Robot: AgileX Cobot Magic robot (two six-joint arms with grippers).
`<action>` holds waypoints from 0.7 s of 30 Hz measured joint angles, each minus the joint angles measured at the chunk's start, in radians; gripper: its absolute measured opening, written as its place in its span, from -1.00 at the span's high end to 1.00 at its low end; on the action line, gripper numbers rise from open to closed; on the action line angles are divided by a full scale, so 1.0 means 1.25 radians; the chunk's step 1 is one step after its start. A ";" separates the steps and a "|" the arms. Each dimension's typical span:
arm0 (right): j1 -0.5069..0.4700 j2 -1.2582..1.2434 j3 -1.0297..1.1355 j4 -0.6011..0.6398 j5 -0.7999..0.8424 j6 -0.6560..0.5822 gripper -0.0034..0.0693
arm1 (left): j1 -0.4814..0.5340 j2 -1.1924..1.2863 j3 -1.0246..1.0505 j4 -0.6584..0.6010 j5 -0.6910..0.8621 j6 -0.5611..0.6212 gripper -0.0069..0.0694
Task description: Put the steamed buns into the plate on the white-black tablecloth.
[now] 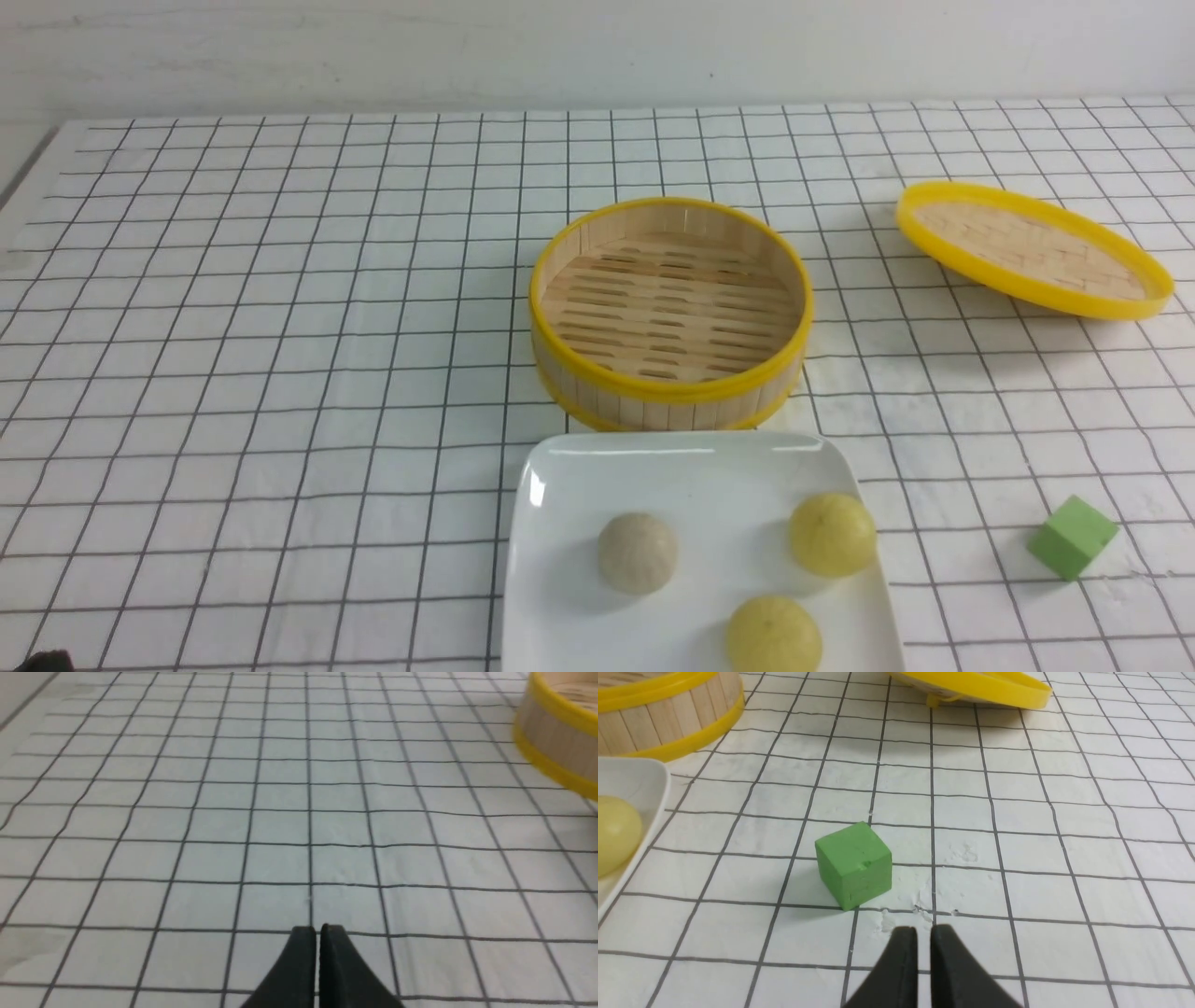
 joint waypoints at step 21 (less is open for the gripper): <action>0.000 0.000 0.000 0.000 0.000 -0.001 0.65 | 0.071 0.000 0.021 -0.008 -0.029 -0.005 0.70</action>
